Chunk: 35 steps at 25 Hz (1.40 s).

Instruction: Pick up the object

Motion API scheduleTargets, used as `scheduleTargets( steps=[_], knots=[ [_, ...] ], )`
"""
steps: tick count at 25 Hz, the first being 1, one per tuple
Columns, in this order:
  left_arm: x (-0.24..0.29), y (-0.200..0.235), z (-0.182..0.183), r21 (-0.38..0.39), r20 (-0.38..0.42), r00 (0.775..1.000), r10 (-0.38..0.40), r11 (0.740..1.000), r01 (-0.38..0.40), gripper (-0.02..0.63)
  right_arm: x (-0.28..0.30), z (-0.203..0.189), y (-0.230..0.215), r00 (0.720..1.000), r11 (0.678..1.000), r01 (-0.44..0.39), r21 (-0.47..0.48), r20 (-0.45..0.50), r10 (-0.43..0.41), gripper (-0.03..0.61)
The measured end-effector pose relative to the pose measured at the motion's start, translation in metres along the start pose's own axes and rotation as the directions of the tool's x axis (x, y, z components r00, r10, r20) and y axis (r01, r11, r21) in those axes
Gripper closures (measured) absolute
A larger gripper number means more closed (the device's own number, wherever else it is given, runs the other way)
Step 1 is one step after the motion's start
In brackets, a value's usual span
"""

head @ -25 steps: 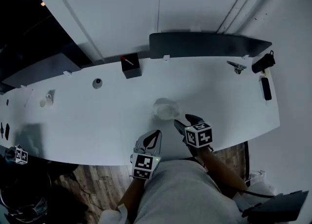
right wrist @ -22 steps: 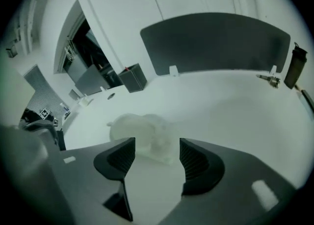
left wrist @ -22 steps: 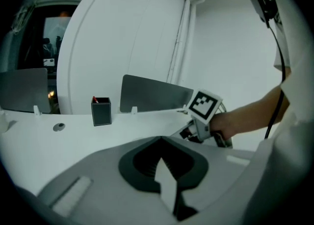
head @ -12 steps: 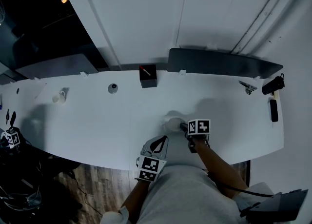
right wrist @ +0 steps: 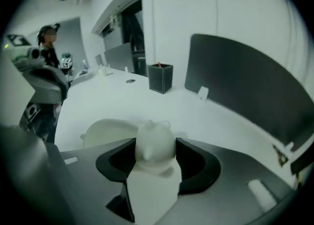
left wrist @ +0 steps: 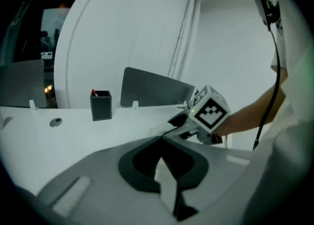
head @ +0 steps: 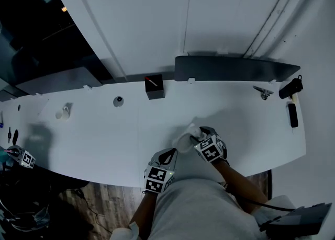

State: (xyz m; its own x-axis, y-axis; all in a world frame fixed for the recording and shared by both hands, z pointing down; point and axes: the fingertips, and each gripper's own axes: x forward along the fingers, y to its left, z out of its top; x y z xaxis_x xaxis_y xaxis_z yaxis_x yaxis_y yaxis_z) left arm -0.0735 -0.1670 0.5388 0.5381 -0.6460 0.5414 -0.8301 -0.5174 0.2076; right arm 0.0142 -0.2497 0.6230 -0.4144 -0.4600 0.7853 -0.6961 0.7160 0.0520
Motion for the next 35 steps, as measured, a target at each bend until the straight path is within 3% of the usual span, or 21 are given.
scheduleTargets(
  steps=[1,4,6,9,13,16,18,23,25,31,33,35],
  knots=[
    [0.002,0.002,-0.001,-0.015,-0.009,1.0,-0.011,1.0,0.011,0.611,-0.006,0.007,0.003,0.999,0.996,0.021,-0.091,0.028,-0.018,0.328],
    [0.005,0.004,0.001,-0.077,-0.007,0.996,-0.084,0.994,0.083,0.435,-0.03,0.027,0.014,0.991,0.936,0.101,-0.338,0.121,-0.063,0.33],
    [0.006,0.004,0.007,-0.107,0.013,0.99,-0.138,0.985,0.139,0.393,-0.049,0.044,0.026,0.977,0.856,0.16,-0.491,0.2,-0.068,0.331],
    [0.008,-0.001,0.015,-0.096,0.025,0.975,-0.223,0.97,0.224,0.339,-0.082,0.07,0.048,0.943,0.717,0.238,-0.655,0.331,-0.01,0.331],
    [0.004,-0.02,0.03,-0.004,0.032,0.938,-0.346,0.938,0.347,0.324,-0.124,0.095,0.077,0.89,0.587,0.289,-0.756,0.438,0.126,0.331],
    [0.0,-0.039,0.04,0.113,0.017,0.917,-0.399,0.912,0.394,0.328,-0.147,0.109,0.094,0.859,0.532,0.299,-0.792,0.467,0.212,0.331],
    [-0.002,-0.043,0.044,0.15,0.018,0.919,-0.394,0.91,0.387,0.395,-0.153,0.114,0.099,0.851,0.502,0.309,-0.808,0.47,0.232,0.331],
    [-0.002,-0.032,0.051,0.108,0.096,0.943,-0.32,0.945,0.31,0.438,-0.152,0.115,0.102,0.86,0.394,0.357,-0.847,0.462,0.214,0.324],
    [-0.005,-0.027,0.055,0.121,0.133,0.953,-0.271,0.959,0.256,0.457,-0.155,0.114,0.103,0.855,0.389,0.375,-0.842,0.476,0.206,0.321],
    [-0.019,-0.002,0.072,0.086,0.251,0.955,-0.156,0.987,0.139,0.469,-0.175,0.121,0.091,0.827,0.491,0.395,-0.776,0.533,0.178,0.321],
    [-0.029,0.007,0.079,0.076,0.3,0.947,-0.114,0.992,0.096,0.469,-0.183,0.124,0.084,0.819,0.544,0.396,-0.74,0.552,0.156,0.331],
    [-0.041,0.011,0.09,0.083,0.354,0.932,-0.08,0.995,0.054,0.469,-0.186,0.126,0.074,0.815,0.634,0.374,-0.677,0.566,0.123,0.369]
  ],
)
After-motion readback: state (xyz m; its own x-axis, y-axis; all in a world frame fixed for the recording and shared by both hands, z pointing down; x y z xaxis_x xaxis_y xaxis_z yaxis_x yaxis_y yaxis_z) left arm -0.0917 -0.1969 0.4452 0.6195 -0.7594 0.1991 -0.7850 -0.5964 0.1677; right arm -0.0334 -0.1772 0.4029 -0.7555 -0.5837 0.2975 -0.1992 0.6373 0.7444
